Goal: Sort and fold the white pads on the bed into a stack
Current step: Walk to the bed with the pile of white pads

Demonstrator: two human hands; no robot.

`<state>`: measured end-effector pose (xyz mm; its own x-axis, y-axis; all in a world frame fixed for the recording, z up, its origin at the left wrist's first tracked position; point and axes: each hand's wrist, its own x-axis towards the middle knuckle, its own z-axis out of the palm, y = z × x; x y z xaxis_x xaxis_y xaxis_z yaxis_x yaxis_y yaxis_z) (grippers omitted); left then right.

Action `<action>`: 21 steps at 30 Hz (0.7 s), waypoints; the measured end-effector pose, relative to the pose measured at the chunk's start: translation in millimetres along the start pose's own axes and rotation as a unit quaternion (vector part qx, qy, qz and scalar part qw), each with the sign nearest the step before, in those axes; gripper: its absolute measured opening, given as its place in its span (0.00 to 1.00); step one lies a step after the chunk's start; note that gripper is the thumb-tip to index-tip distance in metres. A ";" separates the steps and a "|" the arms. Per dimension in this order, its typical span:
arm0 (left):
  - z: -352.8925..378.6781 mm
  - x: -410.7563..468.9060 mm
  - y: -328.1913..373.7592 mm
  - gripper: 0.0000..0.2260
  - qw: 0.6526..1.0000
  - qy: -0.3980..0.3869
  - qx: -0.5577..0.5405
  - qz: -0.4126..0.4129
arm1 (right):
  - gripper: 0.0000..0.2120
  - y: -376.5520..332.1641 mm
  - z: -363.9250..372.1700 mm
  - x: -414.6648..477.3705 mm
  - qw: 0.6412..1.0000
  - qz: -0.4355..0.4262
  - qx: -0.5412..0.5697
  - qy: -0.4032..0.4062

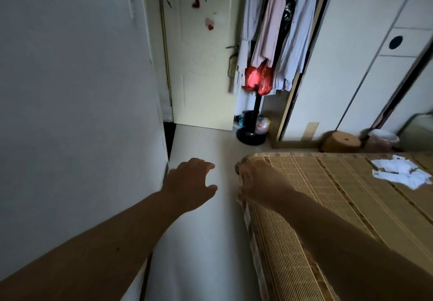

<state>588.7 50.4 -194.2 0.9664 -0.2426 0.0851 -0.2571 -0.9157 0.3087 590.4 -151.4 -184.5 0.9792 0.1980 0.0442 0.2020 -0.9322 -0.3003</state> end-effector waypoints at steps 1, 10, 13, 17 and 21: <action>-4.4 17.2 -10.8 0.28 1.000 -0.007 0.006 0.002 | 0.26 -1.7 0.6 19.7 1.000 0.007 0.004 0.001; -16.8 165.4 -62.6 0.27 0.999 -0.032 0.005 0.038 | 0.25 20.5 6.7 161.5 0.999 0.039 0.028 0.014; -11.9 222.1 -68.4 0.27 0.998 -0.026 0.000 0.052 | 0.26 40.3 7.1 212.9 0.998 0.044 0.030 0.021; 0.3 317.2 -73.8 0.27 0.998 -0.030 0.003 0.063 | 0.26 74.7 6.2 296.8 0.998 0.047 0.029 0.030; 11.8 416.1 -72.7 0.27 0.997 -0.047 0.004 0.056 | 0.27 115.1 -5.2 379.1 0.998 0.048 0.020 0.029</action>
<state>1009.6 12.3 -192.5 0.9276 -0.3724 0.0291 -0.3640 -0.8836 0.2945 985.0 -185.3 -197.3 0.9937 0.0896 0.0677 0.1075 -0.9332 -0.3430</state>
